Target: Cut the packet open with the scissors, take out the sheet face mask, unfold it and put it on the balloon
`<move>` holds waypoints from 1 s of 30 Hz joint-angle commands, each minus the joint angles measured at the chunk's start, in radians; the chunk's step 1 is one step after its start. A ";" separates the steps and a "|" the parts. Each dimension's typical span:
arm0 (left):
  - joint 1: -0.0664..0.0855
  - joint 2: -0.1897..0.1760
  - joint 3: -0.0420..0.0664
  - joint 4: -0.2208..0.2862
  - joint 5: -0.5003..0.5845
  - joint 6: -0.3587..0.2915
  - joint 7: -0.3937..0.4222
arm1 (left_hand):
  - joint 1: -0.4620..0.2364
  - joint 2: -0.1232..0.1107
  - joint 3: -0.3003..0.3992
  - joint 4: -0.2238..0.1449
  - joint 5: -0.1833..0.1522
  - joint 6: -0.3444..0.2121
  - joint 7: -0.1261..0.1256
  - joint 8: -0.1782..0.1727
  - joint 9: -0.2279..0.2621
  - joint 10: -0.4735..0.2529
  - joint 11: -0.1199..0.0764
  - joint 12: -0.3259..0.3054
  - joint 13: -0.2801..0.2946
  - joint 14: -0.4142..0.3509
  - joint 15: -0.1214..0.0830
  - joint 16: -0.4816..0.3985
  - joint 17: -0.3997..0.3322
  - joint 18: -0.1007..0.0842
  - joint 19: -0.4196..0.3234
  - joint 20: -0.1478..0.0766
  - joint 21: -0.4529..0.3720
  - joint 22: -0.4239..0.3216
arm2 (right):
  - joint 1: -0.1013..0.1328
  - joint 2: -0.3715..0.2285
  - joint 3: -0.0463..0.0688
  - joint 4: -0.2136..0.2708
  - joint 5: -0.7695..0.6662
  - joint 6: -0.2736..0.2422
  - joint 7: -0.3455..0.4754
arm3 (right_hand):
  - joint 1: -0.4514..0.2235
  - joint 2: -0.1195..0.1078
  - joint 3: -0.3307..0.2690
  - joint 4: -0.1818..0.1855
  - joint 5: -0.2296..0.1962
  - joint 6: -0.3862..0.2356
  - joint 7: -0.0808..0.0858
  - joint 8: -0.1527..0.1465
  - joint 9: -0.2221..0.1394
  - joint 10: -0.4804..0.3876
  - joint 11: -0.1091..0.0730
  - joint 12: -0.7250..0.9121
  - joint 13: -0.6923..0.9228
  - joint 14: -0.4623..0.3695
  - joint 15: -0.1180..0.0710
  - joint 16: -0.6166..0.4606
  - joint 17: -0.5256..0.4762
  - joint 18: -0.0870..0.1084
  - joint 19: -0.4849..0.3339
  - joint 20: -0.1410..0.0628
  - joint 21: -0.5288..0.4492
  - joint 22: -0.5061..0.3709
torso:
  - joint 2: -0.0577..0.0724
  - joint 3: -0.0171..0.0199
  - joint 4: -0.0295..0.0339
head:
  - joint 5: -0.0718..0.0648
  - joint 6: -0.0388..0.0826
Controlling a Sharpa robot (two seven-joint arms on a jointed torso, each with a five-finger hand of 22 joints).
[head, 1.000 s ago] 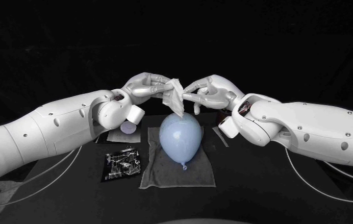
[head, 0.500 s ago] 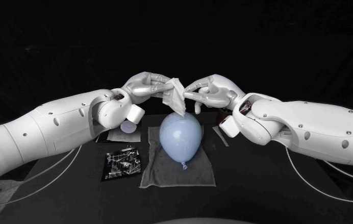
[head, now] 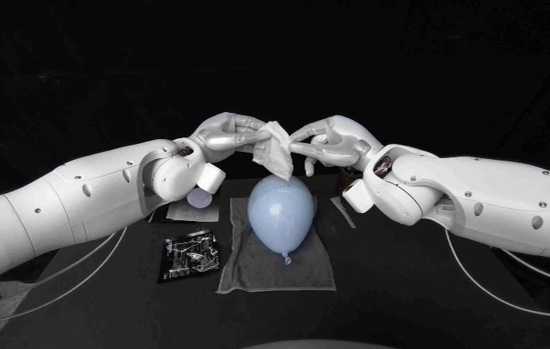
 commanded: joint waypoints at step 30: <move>0.003 -0.003 0.001 0.006 0.002 0.014 0.007 | -0.002 0.008 0.001 -0.010 0.003 0.002 0.004 0.003 0.002 0.008 0.002 -0.004 0.001 0.004 0.002 -0.004 0.002 0.013 0.002 0.006 -0.005 0.000 | 0.001 -0.005 0.001 -0.007 0.011 -0.012 -0.012 | -0.010 0.053 0.077 -0.045 0.002 -0.013 -0.008 -0.001 0.006 0.003 -0.002 0.001 0.069 0.024 -0.003 0.011 0.143 0.011 -0.026 -0.007 0.043 0.038 | 0.000 -0.0008 0.0006 | -0.006 0.001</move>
